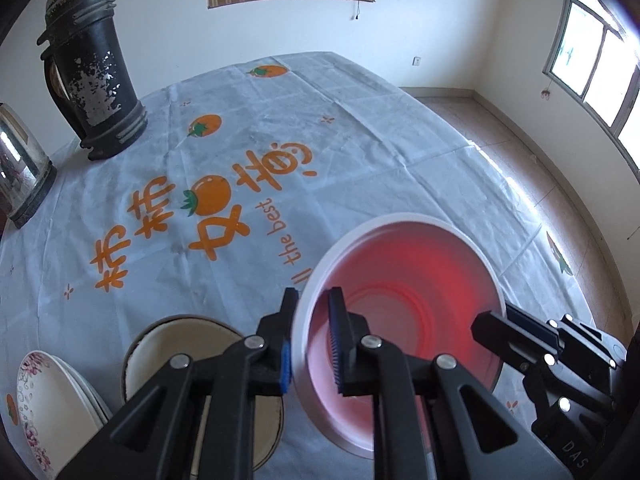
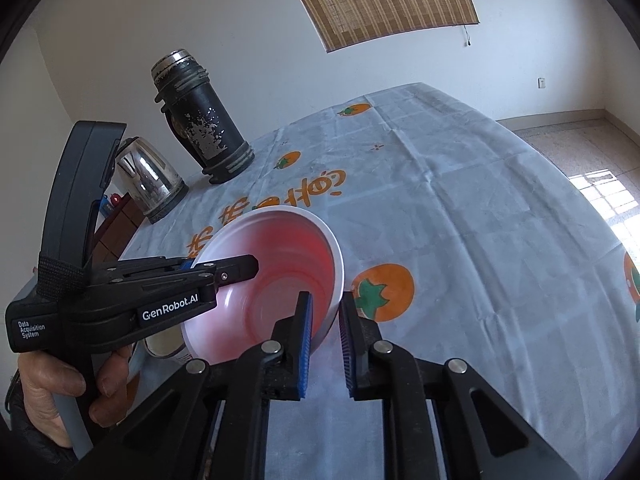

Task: Organize plates and bowls
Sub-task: 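Lift the red plastic bowl and carry it over the steel bowl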

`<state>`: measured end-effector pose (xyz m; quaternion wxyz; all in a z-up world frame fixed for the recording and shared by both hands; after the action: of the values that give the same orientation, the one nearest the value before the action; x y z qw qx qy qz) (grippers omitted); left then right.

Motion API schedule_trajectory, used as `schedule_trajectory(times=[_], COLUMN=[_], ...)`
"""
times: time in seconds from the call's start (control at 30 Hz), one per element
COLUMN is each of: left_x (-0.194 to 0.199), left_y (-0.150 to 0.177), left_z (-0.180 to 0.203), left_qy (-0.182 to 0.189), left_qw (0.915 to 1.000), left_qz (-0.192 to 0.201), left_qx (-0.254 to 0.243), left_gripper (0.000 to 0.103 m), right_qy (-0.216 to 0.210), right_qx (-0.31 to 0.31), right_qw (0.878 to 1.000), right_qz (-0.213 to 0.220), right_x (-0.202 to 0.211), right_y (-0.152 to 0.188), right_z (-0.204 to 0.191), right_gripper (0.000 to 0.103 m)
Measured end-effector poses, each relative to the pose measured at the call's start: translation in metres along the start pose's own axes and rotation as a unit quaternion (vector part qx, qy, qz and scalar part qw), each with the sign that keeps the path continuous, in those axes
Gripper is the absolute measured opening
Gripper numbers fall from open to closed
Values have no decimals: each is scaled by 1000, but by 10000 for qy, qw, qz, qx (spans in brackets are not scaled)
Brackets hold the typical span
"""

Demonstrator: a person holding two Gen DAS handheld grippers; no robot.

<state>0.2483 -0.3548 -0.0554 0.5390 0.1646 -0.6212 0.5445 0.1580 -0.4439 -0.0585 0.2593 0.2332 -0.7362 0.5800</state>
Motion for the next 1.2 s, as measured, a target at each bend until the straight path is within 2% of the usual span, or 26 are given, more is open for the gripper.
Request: schedule_trajectory(times=[0.3, 0.5, 0.63, 1.2], left_x=[49, 81, 99, 117], left_y=[14, 33, 50, 114], left_z=[6, 7, 4, -14], left_qy=[52, 169, 123, -67], left_qw=[9996, 9990, 9986, 9988], left_qz=[284, 424, 502, 481], left_qx=[-22, -17, -66, -7], left_gripper=[13, 13, 13, 13], right_qy=[19, 15, 4, 85], right_qx=[209, 385, 475, 689], right_qw=[9996, 9987, 9983, 9975], right_qz=[201, 323, 323, 97], right_x=[49, 85, 101, 123], right_y=[-6, 0, 9, 62], right_z=[-22, -42, -57, -98], right_gripper=[14, 14, 14, 14])
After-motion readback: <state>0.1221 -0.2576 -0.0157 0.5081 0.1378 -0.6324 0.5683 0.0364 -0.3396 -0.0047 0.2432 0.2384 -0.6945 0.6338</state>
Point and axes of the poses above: each gripper's, at about its wrist camera, not at the fingertips, and x roughly against the way its jaws point, z to its right, y to its underside, the point moved 7 cm from there along -x, roughly the way its jaws point, and after that the axes turned 13 degrees about x, right-handed, at the moved point
